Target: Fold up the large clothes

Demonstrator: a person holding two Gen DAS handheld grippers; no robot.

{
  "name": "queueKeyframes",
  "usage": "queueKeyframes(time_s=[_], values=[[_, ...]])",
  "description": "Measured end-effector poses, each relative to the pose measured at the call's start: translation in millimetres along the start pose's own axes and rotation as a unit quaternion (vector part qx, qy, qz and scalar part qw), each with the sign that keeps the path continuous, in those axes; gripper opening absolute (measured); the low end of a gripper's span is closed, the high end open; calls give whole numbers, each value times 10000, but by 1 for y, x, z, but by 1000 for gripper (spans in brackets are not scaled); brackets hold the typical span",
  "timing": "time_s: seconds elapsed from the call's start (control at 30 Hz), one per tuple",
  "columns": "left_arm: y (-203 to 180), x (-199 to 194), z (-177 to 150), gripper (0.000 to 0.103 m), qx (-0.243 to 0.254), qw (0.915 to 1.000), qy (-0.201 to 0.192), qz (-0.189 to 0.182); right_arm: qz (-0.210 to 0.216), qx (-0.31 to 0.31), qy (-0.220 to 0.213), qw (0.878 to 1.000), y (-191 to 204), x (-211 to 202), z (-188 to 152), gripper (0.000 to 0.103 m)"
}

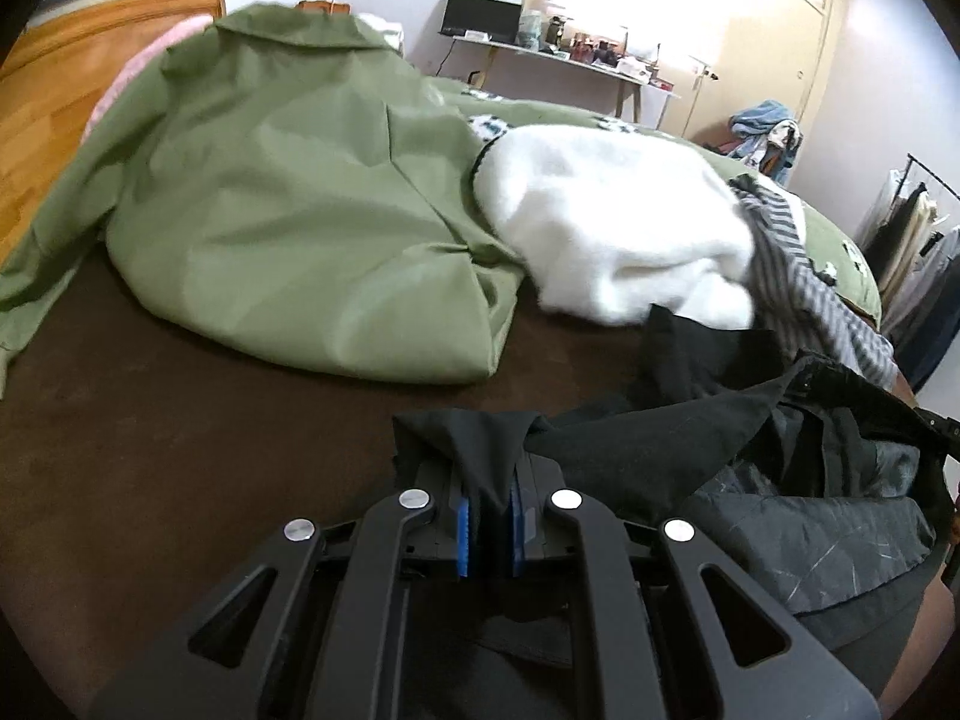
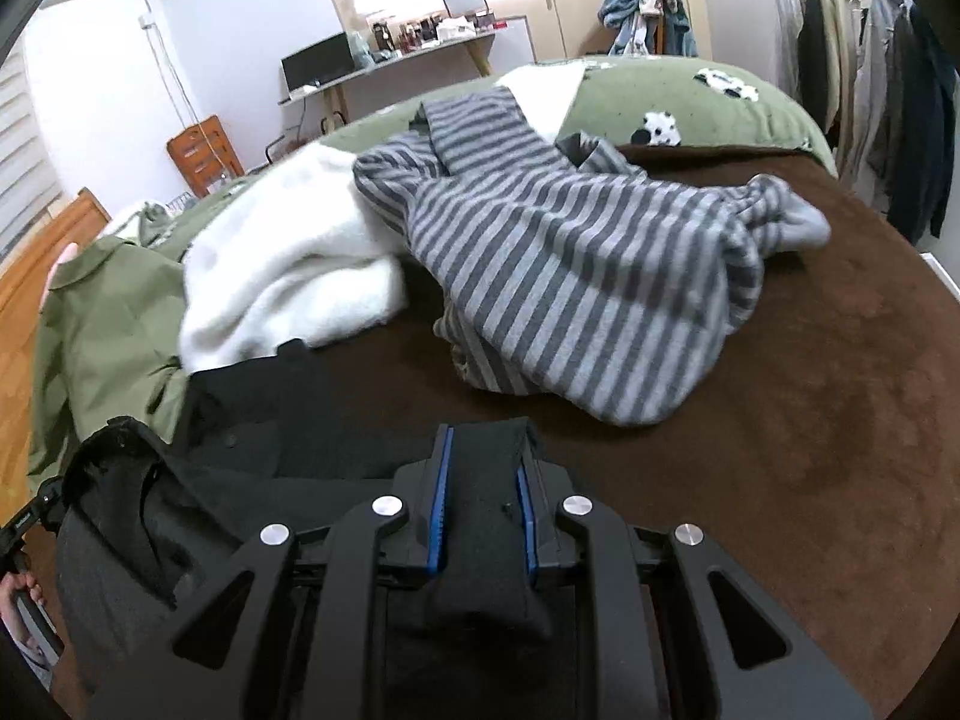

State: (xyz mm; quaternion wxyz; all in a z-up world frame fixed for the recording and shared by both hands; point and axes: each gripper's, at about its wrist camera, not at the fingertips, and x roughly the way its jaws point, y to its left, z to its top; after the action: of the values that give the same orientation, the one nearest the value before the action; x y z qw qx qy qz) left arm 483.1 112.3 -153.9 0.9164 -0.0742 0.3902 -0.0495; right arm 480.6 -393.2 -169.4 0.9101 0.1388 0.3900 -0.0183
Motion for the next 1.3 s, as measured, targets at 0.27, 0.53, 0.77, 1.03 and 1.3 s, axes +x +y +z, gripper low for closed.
queueKeyframes(time_s=[0.27,0.53,0.77,1.03,1.3], values=[[13,50,-13,14,75,9997,214,109,-156,-599,317,9976,13,54,3,19],[25,60,-27,15,-165,9997,151,-37,-249,-688,427,9964,12,67,-8,19],[29,55,-22,18,-197,9993,231,-209,-186,-624,455,9968,13,64,-9,29],[28,30,-1,38,-74,9989,310,-343,-220,-701,300,9968,16,45,0,60],[44,-16,23,91,-34,9978,-335,563,-478,-719,-170,9961,-1,-2,13,84]])
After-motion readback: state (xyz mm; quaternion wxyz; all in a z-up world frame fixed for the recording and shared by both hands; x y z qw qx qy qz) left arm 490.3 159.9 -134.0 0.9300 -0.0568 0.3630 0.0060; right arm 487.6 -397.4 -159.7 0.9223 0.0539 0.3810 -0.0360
